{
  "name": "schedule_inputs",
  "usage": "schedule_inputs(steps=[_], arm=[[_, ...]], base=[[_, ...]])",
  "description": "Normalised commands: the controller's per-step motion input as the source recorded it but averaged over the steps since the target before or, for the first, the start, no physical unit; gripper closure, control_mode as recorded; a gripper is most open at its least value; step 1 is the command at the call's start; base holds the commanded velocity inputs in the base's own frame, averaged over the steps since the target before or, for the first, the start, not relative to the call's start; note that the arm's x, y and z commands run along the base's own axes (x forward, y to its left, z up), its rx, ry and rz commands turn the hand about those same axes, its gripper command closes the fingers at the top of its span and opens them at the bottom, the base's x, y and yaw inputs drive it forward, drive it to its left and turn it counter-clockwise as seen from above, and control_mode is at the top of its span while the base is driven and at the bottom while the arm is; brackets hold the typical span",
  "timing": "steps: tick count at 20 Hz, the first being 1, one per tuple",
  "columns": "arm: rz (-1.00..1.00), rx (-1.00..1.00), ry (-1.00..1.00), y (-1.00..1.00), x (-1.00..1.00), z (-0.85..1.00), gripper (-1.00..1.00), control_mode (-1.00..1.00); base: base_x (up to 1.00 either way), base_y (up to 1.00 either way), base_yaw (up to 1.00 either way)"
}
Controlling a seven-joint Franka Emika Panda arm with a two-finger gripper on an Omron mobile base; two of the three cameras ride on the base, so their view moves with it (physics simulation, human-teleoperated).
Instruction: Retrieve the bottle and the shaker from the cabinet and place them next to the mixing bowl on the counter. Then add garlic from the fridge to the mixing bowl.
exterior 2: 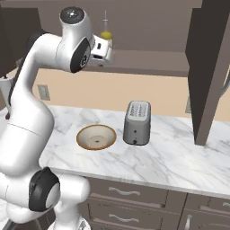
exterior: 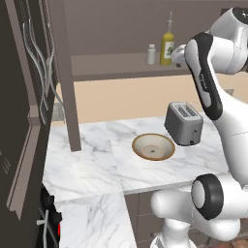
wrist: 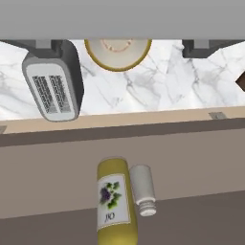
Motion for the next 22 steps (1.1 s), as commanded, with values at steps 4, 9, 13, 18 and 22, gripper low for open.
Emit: schedule_inputs(steps=[4,9,13,18,22], arm=[[0.13,0.03,-0.04,-0.21,0.29,0.0,-1.0,-1.0],[0.02,0.0,-0.12,0.07,0.31,0.0,-1.0,-1.0],[0.0,0.0,-0.08,0.17,0.5,0.0,-1.0,-1.0],[0.0,0.0,-0.01,0.18,0.64,0.0,-1.0,-1.0],[0.0,-0.02,0.02,0.03,0.48,0.03,-1.0,-1.0]], base=[[0.0,0.0,0.0],[0.0,0.0,0.0],[0.0,0.0,0.0],[0.0,0.0,0.0],[0.0,0.0,0.0]])
